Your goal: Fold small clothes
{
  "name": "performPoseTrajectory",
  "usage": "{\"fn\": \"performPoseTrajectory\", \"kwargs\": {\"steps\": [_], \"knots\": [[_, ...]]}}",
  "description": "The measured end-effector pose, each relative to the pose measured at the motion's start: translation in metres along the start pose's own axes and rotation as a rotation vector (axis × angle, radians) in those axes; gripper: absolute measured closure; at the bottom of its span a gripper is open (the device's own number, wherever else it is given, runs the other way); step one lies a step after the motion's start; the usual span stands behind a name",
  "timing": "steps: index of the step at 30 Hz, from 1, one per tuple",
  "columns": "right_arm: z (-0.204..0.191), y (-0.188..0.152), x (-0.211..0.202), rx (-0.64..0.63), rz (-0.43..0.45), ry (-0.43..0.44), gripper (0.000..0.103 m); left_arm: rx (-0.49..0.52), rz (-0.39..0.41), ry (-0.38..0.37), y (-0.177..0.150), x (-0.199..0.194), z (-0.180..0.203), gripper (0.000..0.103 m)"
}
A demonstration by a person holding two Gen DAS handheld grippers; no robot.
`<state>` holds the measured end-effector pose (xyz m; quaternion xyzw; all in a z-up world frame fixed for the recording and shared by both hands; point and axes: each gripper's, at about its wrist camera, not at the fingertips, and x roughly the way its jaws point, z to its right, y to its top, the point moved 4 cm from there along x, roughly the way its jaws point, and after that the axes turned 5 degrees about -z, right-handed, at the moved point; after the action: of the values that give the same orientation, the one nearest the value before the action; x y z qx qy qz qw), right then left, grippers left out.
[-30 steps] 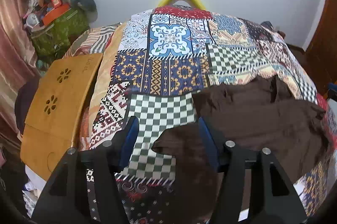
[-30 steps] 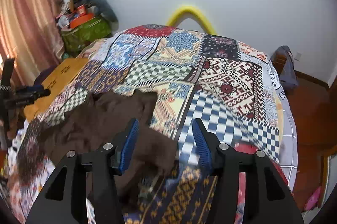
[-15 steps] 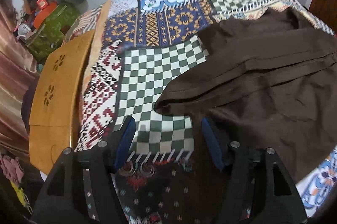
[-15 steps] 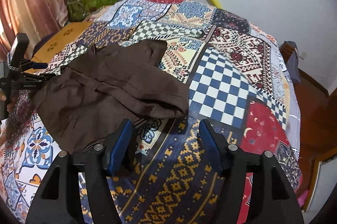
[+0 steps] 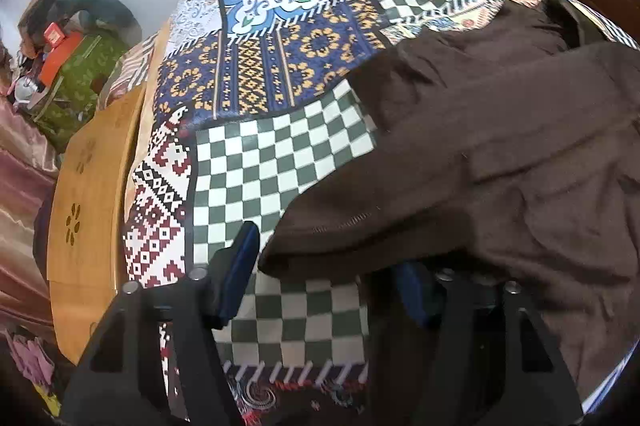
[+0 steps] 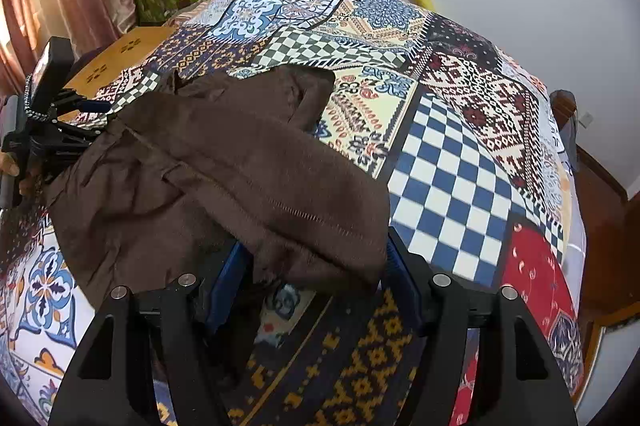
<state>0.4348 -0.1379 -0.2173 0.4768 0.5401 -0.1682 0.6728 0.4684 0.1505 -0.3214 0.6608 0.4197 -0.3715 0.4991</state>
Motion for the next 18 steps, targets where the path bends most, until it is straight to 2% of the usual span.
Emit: {"fn": "performPoseTrajectory", "kwargs": {"steps": [2, 3, 4, 5, 6, 7, 14, 18], "knots": [[0.002, 0.004, 0.001, 0.004, 0.01, 0.002, 0.052, -0.007, -0.009, 0.0, 0.001, 0.005, -0.001, 0.066], [0.003, 0.005, 0.001, 0.004, 0.013, 0.008, 0.062, -0.009, -0.011, 0.0, 0.001, 0.006, -0.001, 0.072], [0.003, 0.006, 0.001, 0.005, 0.012, 0.013, 0.067, -0.007, -0.009, -0.003, 0.0, 0.008, -0.001, 0.082], [0.004, 0.007, 0.002, 0.005, 0.009, 0.025, 0.077, -0.005, -0.007, -0.003, -0.001, 0.009, -0.001, 0.091], [0.003, 0.007, 0.002, 0.003, 0.013, 0.042, 0.093, -0.008, -0.005, -0.001, -0.002, 0.008, -0.002, 0.096], [0.004, 0.007, 0.001, 0.009, 0.02, 0.052, 0.097, -0.016, 0.005, 0.002, -0.002, 0.006, -0.004, 0.099], [0.01, 0.017, -0.028, 0.059, 0.14, 0.064, 0.099, -0.065, 0.111, -0.004, 0.008, -0.035, -0.023, 0.1], [0.01, 0.028, -0.034, 0.035, 0.152, 0.049, 0.099, -0.064, 0.158, 0.0, 0.019, -0.058, -0.026, 0.1]]}}
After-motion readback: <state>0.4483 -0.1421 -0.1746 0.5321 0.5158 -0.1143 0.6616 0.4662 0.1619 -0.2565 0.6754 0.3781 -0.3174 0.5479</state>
